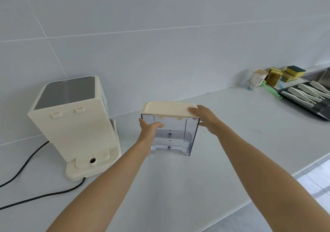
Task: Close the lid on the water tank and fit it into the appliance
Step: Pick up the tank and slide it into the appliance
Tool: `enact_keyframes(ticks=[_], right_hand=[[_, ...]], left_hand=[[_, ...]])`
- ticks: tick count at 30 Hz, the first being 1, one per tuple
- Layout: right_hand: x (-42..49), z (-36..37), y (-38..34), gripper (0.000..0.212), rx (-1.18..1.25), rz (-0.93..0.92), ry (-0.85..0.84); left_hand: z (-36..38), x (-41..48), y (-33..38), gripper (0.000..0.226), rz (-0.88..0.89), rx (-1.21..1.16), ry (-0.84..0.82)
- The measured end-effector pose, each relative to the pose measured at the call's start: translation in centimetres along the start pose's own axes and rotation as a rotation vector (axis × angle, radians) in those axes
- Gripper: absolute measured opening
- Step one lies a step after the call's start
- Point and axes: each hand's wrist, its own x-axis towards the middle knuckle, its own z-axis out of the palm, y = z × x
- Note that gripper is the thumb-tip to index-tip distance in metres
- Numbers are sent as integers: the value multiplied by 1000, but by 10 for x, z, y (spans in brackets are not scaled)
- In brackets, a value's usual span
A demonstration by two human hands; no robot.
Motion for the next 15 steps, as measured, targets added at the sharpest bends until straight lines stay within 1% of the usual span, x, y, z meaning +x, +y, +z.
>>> enact_keyframes(ticks=[5, 8, 10, 12, 13, 15], right_hand=[[-3, -8, 2, 35, -52, 15, -74], [-8, -8, 0, 30, -123, 26, -116], [-13, -6, -2, 29, -197, 16, -132], [-18, -4, -5, 30, -268, 2, -154], [-21, -2, -7, 31, -293, 4, -171], [-26, 2, -10, 35, -334, 26, -215]], left_hand=[[-2, 13, 7, 104, 7, -122, -25], [-3, 22, 12, 109, -5, -136, -25], [-3, 28, 16, 107, -10, -133, -15], [-3, 34, 20, 98, -8, -116, -21], [-3, 37, 23, 89, -2, -103, -38], [-3, 40, 28, 58, 23, -76, -87]])
